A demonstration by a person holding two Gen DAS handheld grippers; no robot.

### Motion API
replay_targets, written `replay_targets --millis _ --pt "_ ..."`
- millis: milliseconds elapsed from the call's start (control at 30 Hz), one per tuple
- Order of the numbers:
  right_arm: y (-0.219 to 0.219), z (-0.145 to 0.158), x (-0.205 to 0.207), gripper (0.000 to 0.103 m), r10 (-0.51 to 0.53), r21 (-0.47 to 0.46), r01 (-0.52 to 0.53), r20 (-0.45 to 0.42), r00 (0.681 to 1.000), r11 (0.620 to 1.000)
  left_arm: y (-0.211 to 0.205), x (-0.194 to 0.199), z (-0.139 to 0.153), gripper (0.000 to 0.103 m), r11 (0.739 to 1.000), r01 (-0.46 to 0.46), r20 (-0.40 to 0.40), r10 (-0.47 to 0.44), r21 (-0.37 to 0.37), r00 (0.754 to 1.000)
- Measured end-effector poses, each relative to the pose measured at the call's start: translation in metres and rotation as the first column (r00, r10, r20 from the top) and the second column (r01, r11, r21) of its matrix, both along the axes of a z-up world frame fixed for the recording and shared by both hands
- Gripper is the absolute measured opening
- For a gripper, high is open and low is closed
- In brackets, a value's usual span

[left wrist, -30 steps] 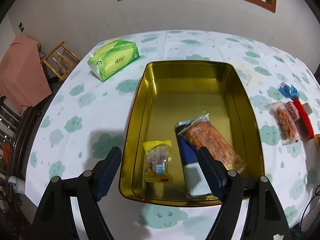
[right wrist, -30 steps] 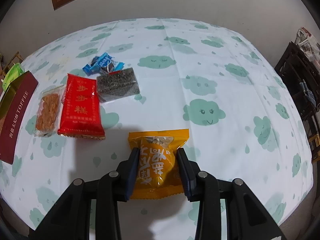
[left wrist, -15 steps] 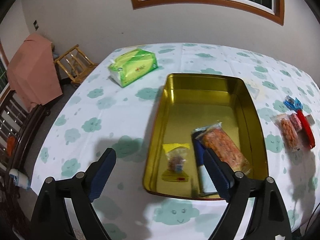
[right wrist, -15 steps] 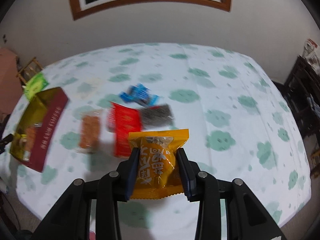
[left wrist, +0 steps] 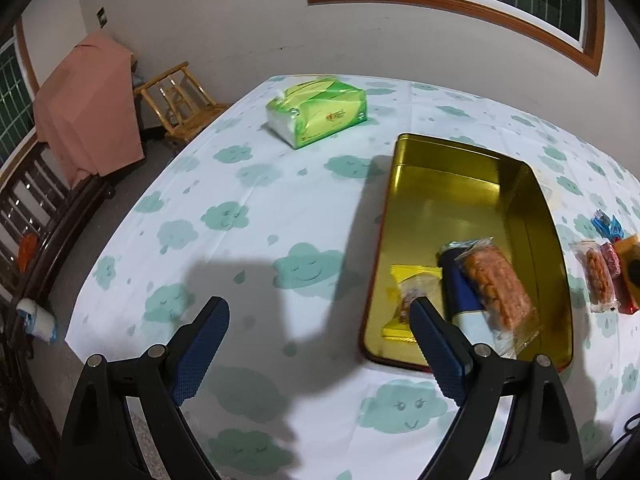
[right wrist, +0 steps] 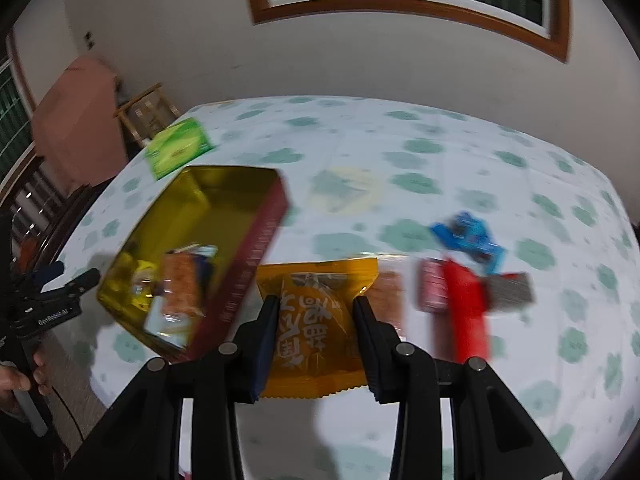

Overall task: Organize snacks
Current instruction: 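Open the left tool to release the packet while the right tool carries the orange bag toward the tin, then lower the yellow-orange bag into the tin and open the right tool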

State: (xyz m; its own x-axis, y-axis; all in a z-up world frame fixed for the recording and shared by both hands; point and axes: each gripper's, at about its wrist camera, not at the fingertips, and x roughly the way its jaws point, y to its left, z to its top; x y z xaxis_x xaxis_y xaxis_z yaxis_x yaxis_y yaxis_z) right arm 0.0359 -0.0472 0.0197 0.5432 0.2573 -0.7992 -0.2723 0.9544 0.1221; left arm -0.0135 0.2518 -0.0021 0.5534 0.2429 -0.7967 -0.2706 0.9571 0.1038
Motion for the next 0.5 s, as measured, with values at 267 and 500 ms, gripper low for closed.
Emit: replay_targets --millis 267,500 --pt "0.062 -0.009 0.009 0.038 0.106 -0.004 -0.106 -0.015 0.994 0.994 0.011 -0.008 -0.002 0.09 0.999 -0.027 0.004 0.028 -0.025 1.0" --pt "0.095 -0.017 0.02 0.038 0.153 -0.012 -0.153 -0.033 0.988 0.988 0.019 -0.009 -0.005 0.09 0.998 -0.046 -0.002 0.046 -0.035 0.999"
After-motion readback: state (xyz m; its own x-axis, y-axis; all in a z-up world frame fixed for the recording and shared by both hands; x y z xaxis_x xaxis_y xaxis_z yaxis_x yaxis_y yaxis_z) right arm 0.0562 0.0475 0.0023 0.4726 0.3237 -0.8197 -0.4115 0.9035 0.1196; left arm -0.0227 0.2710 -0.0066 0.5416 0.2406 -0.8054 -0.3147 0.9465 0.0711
